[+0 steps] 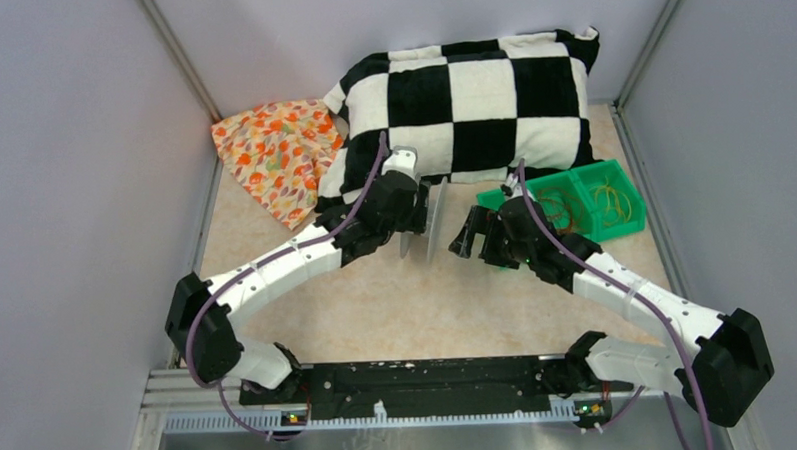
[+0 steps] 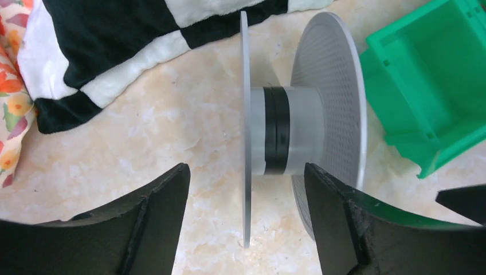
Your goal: Wrap the cables
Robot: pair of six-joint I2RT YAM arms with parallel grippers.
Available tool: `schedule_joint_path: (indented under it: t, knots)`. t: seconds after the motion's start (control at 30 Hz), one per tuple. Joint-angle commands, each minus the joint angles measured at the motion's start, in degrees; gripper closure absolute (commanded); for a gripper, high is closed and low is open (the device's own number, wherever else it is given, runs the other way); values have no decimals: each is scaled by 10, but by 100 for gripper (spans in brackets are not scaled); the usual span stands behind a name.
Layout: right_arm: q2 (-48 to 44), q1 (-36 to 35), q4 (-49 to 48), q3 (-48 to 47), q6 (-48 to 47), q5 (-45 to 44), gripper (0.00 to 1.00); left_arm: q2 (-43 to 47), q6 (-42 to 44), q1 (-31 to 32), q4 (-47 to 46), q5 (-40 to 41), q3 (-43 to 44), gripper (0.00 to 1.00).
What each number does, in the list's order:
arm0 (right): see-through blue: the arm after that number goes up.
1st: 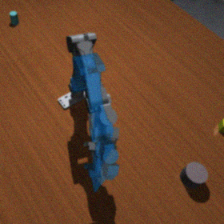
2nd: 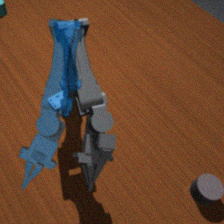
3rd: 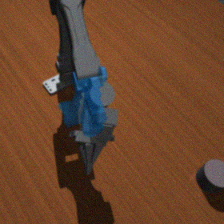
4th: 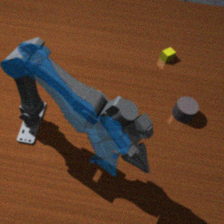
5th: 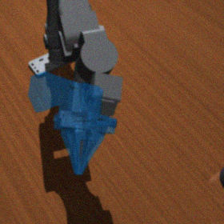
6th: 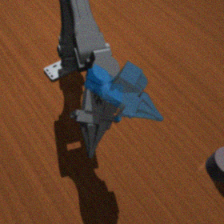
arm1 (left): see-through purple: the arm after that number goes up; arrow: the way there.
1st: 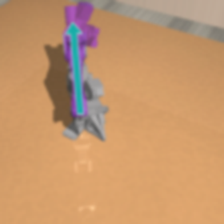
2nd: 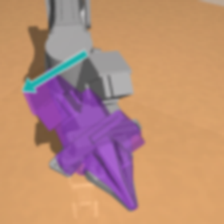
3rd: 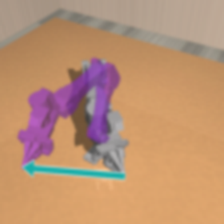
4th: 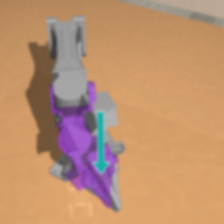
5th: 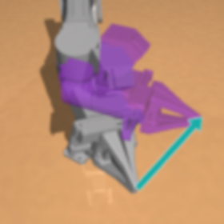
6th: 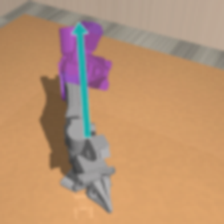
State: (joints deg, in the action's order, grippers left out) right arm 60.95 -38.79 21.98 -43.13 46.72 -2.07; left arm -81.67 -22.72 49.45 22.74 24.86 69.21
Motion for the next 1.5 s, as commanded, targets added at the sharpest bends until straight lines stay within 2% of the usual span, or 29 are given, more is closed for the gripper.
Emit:
schedule_joint_path:
  t: [0.0, 0.07, 0.2, 0.37, 0.47, 0.57, 0.63, 0.73, 0.9, 0.93, 1.0, 1.1, 1.3, 1.47]
  knots:
    - [-14, -4, 3, -20, 5, -17, 4, -17, 2, 1, -29, 35, 3, 25]
    - [-19, -4, 15, -25, 5, -25, 4, -25, 0, 1, -25, 37, 3, 33]
    - [-26, -4, 60, -63, -12, -63, 3, -39, -5, 0, -18, 37, 4, 60]
    - [-37, 8, 153, -150, -72, -184, 1, -30, -14, 0, -11, 33, 6, 89]
    - [-50, 56, 196, -195, -120, -246, 1, -16, -7, 0, -20, 26, 3, 100]
    - [-65, 128, 206, -212, -179, -256, 2, 5, 26, 0, -52, 8, -15, 100]
    - [-62, 186, 215, -219, -203, -240, 7, 17, 36, 0, -66, 7, -27, 100]
    - [-44, 255, 230, -217, -219, -216, 23, 29, 39, 0, -70, 12, -29, 100]
    - [8, 324, 224, -213, -233, -198, 60, 43, 26, -1, -61, 5, -29, 100]
    - [20, 344, 220, -213, -231, -190, 64, 46, 24, -1, -61, 0, -30, 100]
    - [43, 376, 210, -214, -225, -169, 64, 51, 21, -1, -60, -7, -35, 100]
    - [78, 411, 190, -212, -209, -128, 57, 58, 18, -1, -62, -9, -43, 100]
    - [145, 413, 171, -214, -215, -151, 58, 59, 25, -1, -65, -20, -46, 100]
    - [147, 413, 191, -205, -239, -157, 55, 63, 20, -1, -69, -29, -53, 100]
